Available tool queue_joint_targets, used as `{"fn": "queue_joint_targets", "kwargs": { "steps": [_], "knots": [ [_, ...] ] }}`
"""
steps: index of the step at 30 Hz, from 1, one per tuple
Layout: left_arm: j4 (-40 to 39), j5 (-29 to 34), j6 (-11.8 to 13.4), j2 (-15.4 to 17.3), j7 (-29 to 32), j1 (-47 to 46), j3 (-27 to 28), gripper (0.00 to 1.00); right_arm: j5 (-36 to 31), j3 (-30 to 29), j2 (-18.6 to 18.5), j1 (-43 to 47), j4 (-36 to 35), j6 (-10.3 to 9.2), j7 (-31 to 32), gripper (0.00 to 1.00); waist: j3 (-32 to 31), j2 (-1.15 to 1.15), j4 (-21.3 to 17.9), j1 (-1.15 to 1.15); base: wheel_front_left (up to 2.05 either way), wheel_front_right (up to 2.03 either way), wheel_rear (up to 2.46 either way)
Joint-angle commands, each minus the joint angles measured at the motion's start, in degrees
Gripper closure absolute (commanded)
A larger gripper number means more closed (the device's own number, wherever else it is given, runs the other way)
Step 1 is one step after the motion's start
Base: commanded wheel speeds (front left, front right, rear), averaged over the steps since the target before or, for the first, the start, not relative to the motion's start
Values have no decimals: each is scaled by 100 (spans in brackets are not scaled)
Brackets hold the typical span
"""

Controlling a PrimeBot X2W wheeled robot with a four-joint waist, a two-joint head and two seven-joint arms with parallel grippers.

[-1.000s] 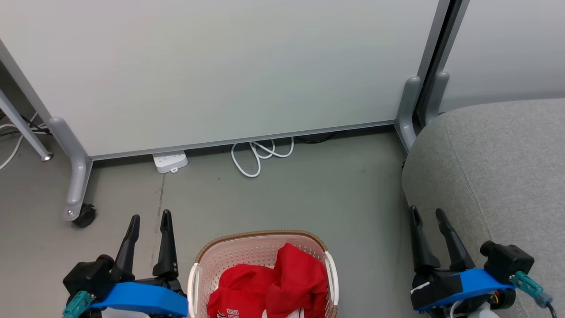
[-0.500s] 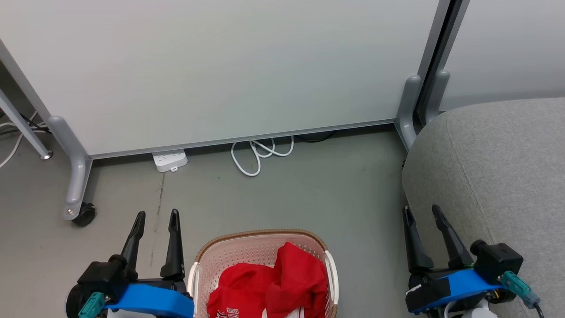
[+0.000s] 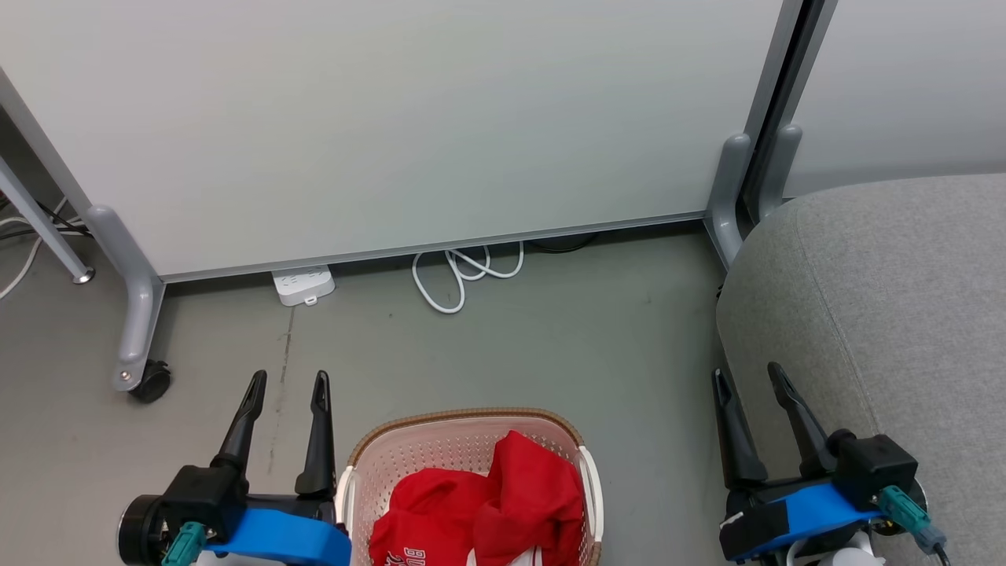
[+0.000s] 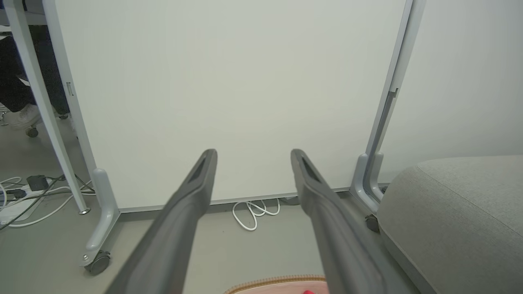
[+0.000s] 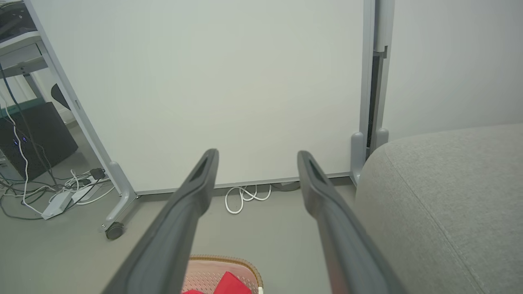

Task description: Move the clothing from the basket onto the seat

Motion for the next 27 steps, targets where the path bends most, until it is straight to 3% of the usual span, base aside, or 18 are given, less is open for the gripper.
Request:
{"fn": "queue_joint_targets", "kwargs": {
  "steps": [1,9,27],
  "knots": [
    [0,122,22,36,-52,-51,-22,0,-129,-6,-17,-78,16,-2,-49,0,-3,0,-1,0,0,0,0],
    [74,320,6,39,-122,-54,-41,0,-394,-37,-18,-78,68,-2,-115,0,4,0,7,0,0,0,0],
    [270,136,-37,36,-109,-71,1,0,-284,-79,-17,-68,165,-2,-111,0,-8,0,23,0,0,0,0]
  ]
}}
